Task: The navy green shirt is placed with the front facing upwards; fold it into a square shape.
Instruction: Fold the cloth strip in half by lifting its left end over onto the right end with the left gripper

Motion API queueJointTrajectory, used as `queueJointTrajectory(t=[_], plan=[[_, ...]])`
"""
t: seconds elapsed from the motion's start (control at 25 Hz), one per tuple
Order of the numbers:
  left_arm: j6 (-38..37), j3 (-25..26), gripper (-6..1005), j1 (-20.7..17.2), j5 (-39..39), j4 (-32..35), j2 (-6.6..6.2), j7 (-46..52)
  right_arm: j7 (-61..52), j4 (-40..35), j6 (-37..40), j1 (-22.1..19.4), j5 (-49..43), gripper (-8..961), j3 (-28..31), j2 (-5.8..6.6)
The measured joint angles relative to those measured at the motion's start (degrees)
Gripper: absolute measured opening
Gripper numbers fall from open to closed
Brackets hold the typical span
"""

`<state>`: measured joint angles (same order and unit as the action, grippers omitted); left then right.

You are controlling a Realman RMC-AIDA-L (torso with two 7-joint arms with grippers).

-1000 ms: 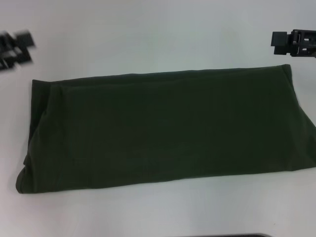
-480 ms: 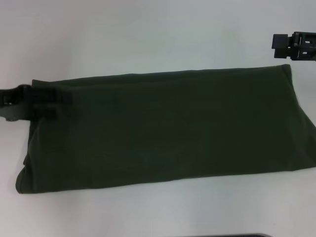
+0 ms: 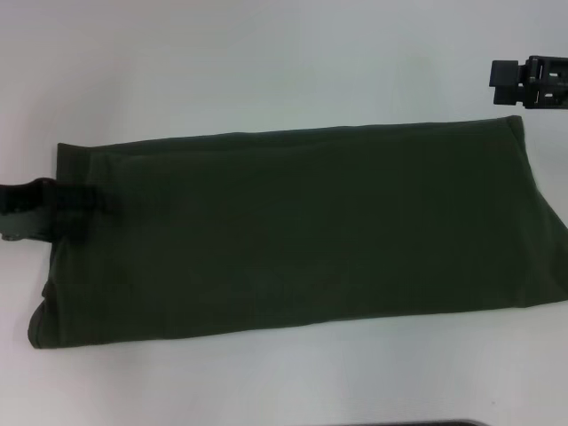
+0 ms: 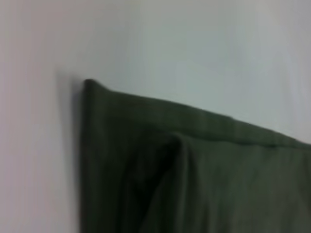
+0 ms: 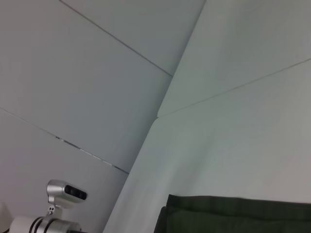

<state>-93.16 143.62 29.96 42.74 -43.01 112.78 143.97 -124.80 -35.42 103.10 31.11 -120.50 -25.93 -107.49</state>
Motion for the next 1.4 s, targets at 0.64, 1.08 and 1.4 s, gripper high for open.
queueJointTrajectory(t=[0.64,1.08,1.4], plan=[[4.5,0.0,899,0.5,-3.4,0.5,0.25,1.6,-0.1,0.4,0.0,-0.1,0.0,912,0.0,0.01],[-1.2,1.6,898,-0.6,-3.6,-6.7,-0.76,4.4,-0.7,0.1,0.3,-0.1,0.0,913,0.0,0.26],[-4.4,0.3,898,1.0,-6.1,-5.6,-3.10,7.9,-0.6,0.0,-0.4,-0.1,0.0,913,-0.1,0.37]])
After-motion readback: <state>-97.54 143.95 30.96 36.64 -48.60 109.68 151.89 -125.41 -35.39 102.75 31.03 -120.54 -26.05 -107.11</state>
